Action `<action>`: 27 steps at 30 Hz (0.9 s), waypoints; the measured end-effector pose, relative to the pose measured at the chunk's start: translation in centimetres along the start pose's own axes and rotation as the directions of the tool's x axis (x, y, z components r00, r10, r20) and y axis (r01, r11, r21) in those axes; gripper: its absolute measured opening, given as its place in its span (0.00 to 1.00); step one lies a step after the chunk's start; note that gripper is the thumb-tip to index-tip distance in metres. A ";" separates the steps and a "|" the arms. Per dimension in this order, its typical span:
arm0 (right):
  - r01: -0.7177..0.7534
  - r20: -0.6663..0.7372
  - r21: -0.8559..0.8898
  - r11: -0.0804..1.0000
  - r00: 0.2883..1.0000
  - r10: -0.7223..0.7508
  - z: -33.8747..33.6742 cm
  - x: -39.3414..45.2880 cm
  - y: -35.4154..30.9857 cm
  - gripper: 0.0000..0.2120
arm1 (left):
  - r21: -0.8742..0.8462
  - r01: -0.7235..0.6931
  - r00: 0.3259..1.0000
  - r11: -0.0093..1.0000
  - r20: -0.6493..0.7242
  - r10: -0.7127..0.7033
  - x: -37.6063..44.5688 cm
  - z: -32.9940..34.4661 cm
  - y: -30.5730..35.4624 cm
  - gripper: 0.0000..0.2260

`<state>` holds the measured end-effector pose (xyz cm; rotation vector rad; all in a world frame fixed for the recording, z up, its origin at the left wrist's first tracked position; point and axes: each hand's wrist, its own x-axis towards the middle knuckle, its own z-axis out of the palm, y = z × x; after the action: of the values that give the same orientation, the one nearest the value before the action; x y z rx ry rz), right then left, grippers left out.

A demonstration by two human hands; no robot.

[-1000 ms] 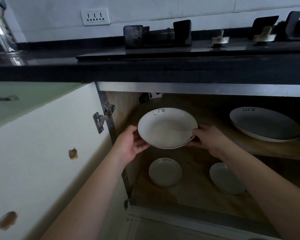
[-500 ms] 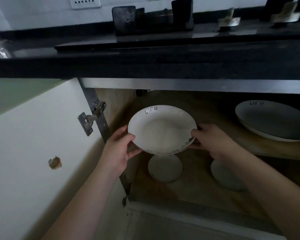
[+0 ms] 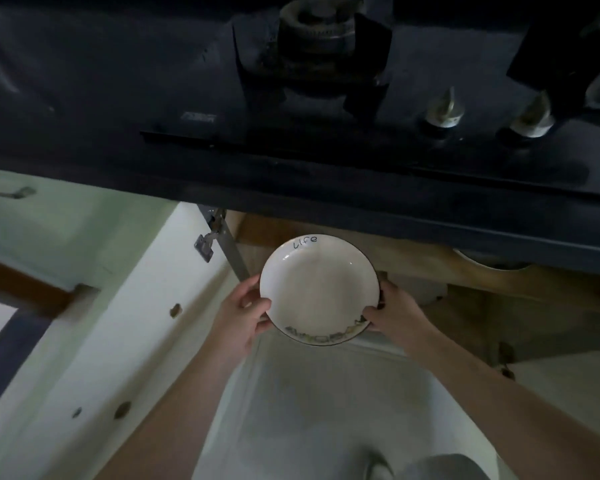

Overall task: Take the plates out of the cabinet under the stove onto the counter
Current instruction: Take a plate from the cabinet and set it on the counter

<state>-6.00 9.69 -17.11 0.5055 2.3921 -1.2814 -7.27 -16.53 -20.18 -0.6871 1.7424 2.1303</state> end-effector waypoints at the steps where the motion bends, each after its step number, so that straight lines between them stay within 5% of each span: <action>1: -0.010 0.006 -0.015 1.000 1.000 0.010 -0.2 -1.2 0.0 0.20 | -0.010 0.021 1.000 1.000 0.003 -0.021 -1.3 -0.3 0.0 0.23; 13: -0.256 0.069 0.195 0.947 0.966 0.247 -2.2 -21.0 -0.6 0.26 | 0.042 0.219 0.975 0.975 0.027 -0.220 -22.1 -1.4 3.2 0.25; 22: -0.215 -0.086 0.225 0.950 0.967 0.239 -5.8 -35.2 -7.6 0.09 | 0.253 0.052 0.964 0.966 0.242 -0.115 -33.4 -3.4 14.3 0.23; 27: -0.129 -0.216 0.450 0.883 0.944 0.249 -8.1 -41.3 -10.9 0.05 | 0.262 -0.057 0.931 0.963 0.362 -0.044 -36.4 -2.6 19.6 0.22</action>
<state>23.17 5.35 14.81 1.0811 2.1787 -1.7507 13.62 -20.94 15.38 -0.1932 1.7710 1.8275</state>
